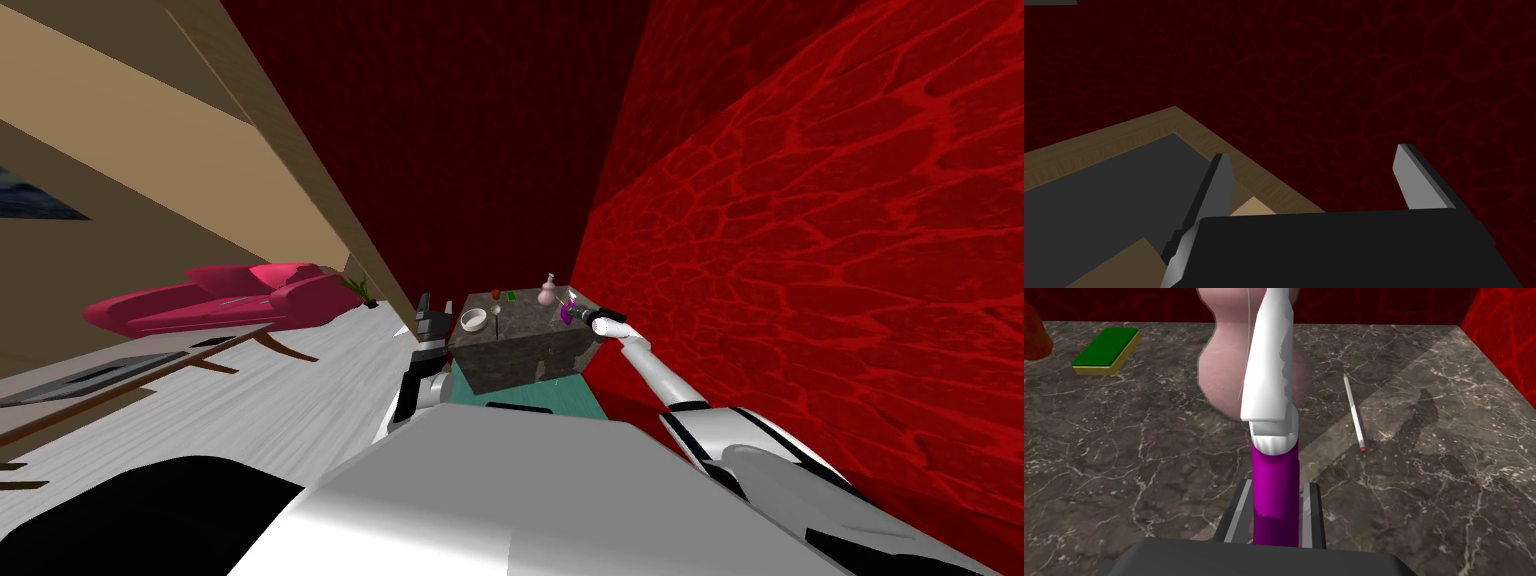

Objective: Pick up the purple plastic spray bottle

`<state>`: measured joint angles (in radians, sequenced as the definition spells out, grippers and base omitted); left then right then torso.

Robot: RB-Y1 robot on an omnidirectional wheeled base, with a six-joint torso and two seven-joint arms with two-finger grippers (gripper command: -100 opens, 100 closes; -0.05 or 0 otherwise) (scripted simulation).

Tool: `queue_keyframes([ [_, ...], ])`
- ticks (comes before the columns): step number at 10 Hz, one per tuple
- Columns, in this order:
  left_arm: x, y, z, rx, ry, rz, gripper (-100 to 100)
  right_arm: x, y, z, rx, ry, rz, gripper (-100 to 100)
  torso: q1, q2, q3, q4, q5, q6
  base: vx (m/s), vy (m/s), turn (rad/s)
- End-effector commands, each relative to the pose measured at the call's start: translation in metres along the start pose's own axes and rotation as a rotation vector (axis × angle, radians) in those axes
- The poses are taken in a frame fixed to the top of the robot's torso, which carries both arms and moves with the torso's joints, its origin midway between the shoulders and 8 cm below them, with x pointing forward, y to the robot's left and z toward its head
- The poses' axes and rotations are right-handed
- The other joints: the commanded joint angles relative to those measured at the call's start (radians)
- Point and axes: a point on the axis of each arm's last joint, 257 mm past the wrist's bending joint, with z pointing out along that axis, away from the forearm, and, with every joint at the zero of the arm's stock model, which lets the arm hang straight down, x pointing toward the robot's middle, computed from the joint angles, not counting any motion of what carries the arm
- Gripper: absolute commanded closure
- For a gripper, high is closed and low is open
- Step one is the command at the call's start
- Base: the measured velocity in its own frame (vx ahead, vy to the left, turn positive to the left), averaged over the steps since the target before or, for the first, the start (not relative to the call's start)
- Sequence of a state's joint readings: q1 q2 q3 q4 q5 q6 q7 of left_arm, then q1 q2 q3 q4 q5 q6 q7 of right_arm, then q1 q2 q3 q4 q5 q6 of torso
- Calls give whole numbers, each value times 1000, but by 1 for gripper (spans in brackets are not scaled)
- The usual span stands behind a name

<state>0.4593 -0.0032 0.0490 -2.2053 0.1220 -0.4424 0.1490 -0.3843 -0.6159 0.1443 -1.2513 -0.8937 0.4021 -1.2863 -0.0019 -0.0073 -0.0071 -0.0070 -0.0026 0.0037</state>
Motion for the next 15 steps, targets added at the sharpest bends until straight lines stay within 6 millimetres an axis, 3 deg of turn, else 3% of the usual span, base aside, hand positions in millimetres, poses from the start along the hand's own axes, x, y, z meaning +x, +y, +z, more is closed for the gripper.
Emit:
queue_keyframes([
  [1, 0, 0, 0, 0, 0, 0, 0, -8, 7, -12, 0, 2, 18, 100, 0, 0, 0, 0, 0, 0, 56, 54, 49],
  [2, 0, 0, 0, 0, 0, 0, 0, -26, 11, -15, -7, -23, 25, 100, 0, -1, -1, -1, -1, 0, 33, 25, -1],
  [3, 0, 0, 0, 0, 0, 0, 0, -7, 33, -33, -27, 17, 14, 100, -2, 0, -1, -2, -2, 1, 40, 70, 101],
  [5, 0, 0, 0, 0, 0, 0, 0, -36, 34, -42, -27, -21, 33, 100, -2, -1, -2, -1, -1, 1, 45, 37, 24],
  [6, 0, 0, 0, 0, 0, 0, 0, -19, 56, -58, -46, 12, 29, 100, -5, -1, -2, -2, -2, 1, 74, 56, 105],
  [8, 0, 0, 0, 0, 0, 0, 0, -44, 54, -69, -44, -19, 33, 100, -2, -3, -2, -2, -1, 0, 51, 40, 25],
  [9, 0, 0, 0, 0, 0, 0, 0, -21, 73, -85, -63, 19, 11, 100, -4, -1, -2, -2, -2, 0, 39, 56, 95],
  [11, 0, 0, 0, 0, 0, 0, 0, -49, 70, -96, -57, -19, 24, 100, -2, -1, -1, -1, -1, -1, 48, 37, 28],
  [12, 0, 0, 0, 0, 0, 0, 0, -26, 85, -112, -69, 18, 6, 100, -3, -1, -1, -2, -2, 0, 54, 65, 94],
  [14, 0, 0, 0, 0, 0, 0, 0, -52, 82, -124, -66, -21, 9, 100, 0, -2, -1, -1, 0, -2, 51, 43, 26],
  [15, 0, 0, 0, 0, 0, 0, 0, -24, 94, -138, -76, 18, -40, 100, -2, -1, -1, -1, -1, -1, 49, 60, 85],
])
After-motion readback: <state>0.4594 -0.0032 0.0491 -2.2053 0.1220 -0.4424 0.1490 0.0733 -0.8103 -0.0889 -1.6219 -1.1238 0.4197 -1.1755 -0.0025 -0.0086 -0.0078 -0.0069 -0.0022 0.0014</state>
